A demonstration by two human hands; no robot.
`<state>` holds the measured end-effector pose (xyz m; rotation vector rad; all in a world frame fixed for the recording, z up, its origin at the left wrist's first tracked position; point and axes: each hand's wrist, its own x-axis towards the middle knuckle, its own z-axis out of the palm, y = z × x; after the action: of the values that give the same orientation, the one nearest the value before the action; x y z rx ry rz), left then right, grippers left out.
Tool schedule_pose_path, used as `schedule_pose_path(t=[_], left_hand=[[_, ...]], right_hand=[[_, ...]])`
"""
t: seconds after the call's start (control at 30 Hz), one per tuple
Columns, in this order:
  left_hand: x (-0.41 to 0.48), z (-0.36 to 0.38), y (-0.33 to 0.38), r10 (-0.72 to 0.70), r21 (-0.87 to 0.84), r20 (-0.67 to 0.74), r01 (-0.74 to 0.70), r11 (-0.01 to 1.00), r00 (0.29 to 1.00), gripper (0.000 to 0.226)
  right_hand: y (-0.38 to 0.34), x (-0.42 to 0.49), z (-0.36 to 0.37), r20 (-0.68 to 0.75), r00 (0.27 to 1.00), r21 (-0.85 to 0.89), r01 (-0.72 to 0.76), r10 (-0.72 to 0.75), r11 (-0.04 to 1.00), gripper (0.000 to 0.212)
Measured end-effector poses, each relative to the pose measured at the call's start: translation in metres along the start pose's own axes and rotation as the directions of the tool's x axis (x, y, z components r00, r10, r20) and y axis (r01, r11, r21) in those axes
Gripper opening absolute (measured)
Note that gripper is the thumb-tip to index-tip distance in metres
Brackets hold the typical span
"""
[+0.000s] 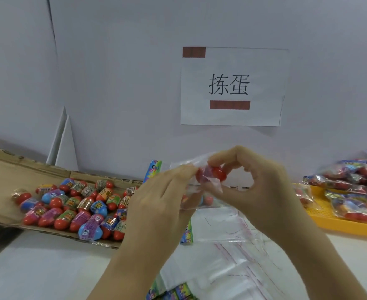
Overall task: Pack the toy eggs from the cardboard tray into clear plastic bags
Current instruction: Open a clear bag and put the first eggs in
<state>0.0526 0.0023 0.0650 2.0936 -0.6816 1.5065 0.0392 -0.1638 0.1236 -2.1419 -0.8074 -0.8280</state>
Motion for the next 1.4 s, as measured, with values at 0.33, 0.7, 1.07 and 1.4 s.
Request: schedule_pose_path(t=[0.33, 0.7, 1.07, 1.4], left_hand=[[-0.001, 0.003, -0.004, 0.054, 0.040, -0.050, -0.052, 0.998, 0.997, 0.038], [-0.003, 0.005, -0.006, 0.047, 0.121, 0.062, -0.055, 0.991, 0.997, 0.035], [-0.002, 0.019, 0.001, -0.675, -0.566, 0.712, 0.728, -0.387, 0.194, 0.063], [-0.003, 0.021, -0.008, -0.703, -0.606, 0.706, 0.584, -0.540, 0.083, 0.018]], right_hand=[[0.008, -0.003, -0.002, -0.067, 0.996, 0.097, -0.054, 0.061, 0.994, 0.048], [0.024, 0.001, 0.013, 0.208, 0.853, 0.621, -0.493, 0.479, 0.610, 0.025], [0.039, -0.004, 0.026, 0.133, 0.764, 0.834, -0.431, 0.632, 0.346, 0.022], [0.056, -0.010, 0.048, 0.309, 0.765, 0.726, -0.573, 0.565, 0.380, 0.038]])
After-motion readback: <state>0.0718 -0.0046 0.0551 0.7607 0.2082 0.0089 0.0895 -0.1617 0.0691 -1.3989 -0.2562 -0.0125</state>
